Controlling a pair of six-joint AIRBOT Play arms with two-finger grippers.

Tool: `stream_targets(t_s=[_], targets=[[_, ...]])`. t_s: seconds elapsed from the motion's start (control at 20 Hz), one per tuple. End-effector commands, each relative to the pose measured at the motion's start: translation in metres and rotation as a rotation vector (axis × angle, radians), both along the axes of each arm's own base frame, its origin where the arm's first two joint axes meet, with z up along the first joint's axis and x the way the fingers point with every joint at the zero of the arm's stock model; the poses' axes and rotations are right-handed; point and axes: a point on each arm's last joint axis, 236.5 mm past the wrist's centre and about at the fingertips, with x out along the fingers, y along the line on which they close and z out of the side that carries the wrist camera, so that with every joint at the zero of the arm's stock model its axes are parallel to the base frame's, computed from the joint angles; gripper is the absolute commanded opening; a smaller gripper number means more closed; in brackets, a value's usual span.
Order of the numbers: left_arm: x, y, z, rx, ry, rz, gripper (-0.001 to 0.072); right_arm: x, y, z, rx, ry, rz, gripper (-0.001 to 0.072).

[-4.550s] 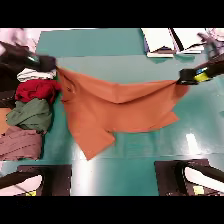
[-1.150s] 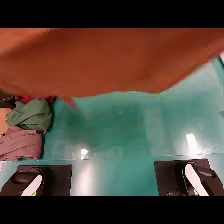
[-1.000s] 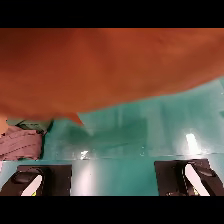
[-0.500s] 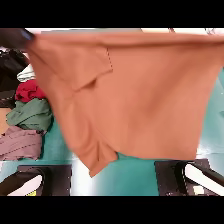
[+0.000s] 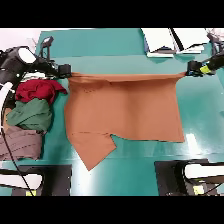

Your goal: Fold the shirts.

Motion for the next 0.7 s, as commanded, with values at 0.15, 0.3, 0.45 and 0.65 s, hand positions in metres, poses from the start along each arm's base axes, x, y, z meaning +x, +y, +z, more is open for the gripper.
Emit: stream_targets(t_s=[0.15, 0.3, 0.45, 0.65], targets=[[-0.041, 0.012, -0.039, 0.062, 0.203, -0.121, 0.0022, -0.014, 0.010, -0.019, -0.040, 0.053, 0.044, 0.0011], [-0.060, 0.014, -0.069, 0.070, 0.271, -0.129, 0.0022, -0.045, 0.013, -0.050, -0.026, 0.133, 0.035, 0.0012], [-0.080, 0.015, -0.096, 0.064, 0.340, -0.124, 0.0023, -0.064, 0.020, -0.080, -0.007, 0.188, 0.030, 0.0013], [-0.093, 0.013, -0.111, 0.041, 0.392, -0.094, 0.0482, -0.071, 0.022, -0.096, 0.010, 0.213, 0.002, 0.0208]])
